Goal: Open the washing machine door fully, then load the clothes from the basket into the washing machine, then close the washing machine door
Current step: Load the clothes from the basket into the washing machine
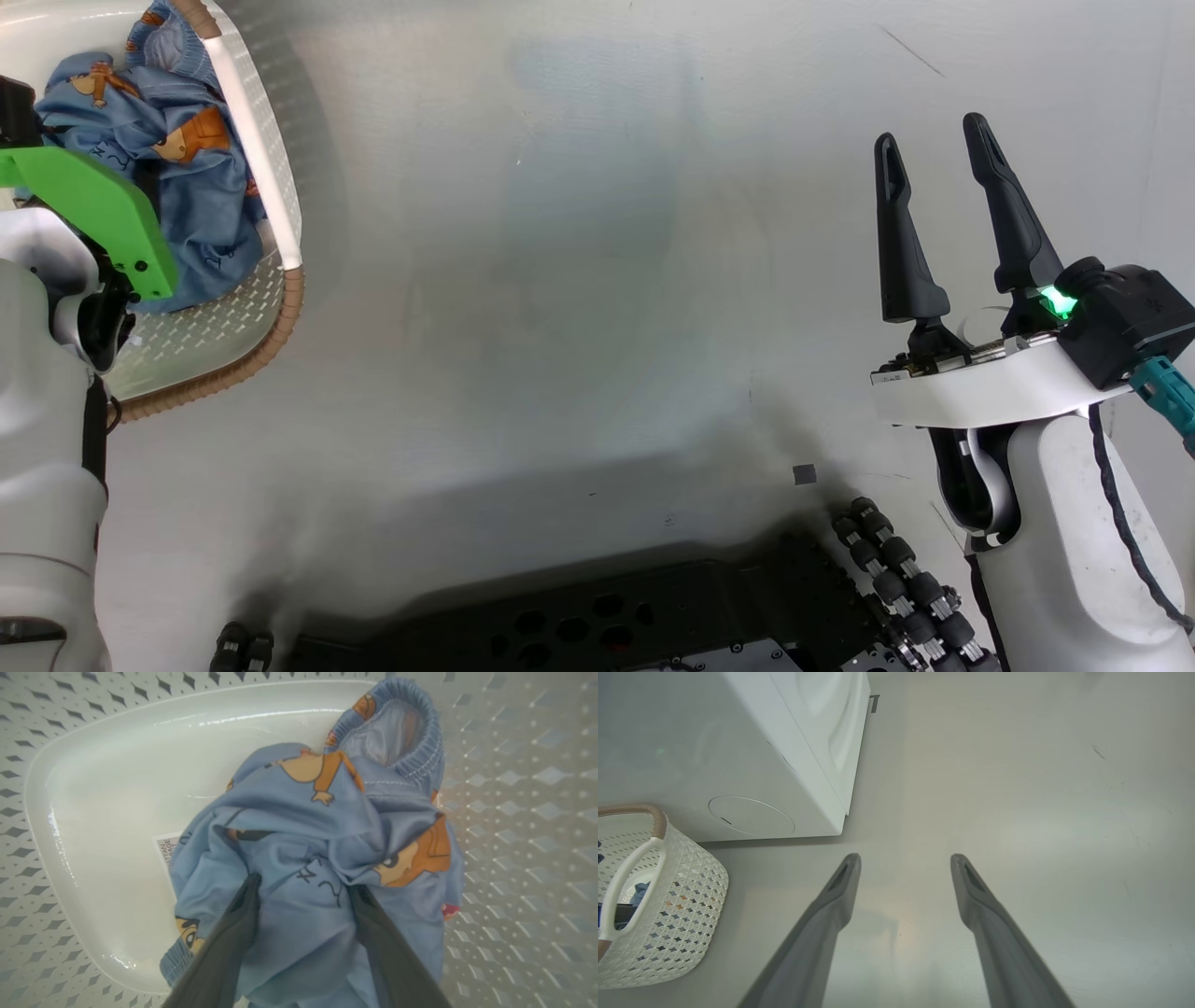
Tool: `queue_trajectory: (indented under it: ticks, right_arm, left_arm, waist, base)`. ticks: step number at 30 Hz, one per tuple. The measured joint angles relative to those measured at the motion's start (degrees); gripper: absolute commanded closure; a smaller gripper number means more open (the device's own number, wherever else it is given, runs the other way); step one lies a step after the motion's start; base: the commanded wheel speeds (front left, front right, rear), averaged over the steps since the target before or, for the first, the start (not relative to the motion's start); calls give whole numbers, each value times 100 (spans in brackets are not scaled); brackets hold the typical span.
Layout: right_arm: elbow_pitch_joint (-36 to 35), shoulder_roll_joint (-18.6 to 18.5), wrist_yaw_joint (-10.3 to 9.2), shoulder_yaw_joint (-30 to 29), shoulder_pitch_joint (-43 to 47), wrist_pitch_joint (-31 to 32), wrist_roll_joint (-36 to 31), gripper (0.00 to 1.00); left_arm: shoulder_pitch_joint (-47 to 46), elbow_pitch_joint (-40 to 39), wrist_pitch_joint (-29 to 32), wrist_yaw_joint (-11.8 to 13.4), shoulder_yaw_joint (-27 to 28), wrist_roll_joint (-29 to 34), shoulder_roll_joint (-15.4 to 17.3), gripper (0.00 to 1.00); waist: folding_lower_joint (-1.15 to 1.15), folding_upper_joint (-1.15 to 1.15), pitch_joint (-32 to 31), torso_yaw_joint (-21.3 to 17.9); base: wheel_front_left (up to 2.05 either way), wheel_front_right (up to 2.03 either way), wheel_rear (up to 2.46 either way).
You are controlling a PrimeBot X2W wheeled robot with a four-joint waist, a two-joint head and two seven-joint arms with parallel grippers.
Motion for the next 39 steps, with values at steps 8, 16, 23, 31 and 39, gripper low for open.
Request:
queue_trajectory:
  ticks: [8,16,23,31,39]
  right_arm:
    - [-11,0,-10,-3,0,0,0,0]
    - [-40,1,-10,-63,-116,0,-7,0]
    - [13,1,-10,-122,-168,0,-32,0]
    - [156,-9,-9,-199,-181,0,-116,0]
    - [301,-22,0,-202,-179,0,-175,0]
  left_arm:
    - [-73,167,-121,0,51,-45,-154,100]
    - [-92,287,-363,-2,-33,-78,-172,100]
    - [-47,380,-745,-16,-59,-101,-327,100]
    - [218,475,-1281,-18,-136,-291,-522,100]
    - [624,491,-1830,-18,-255,-402,-543,100]
  waist:
    - [0,0,-15,-13]
    - [0,0,-92,29]
    - [0,0,-330,119]
    - [0,0,-762,261]
    - [0,0,-1219,390]
  base:
    - [0,0,0]
    - [0,0,0]
    - [0,0,0]
    - [0,0,0]
    - [0,0,0]
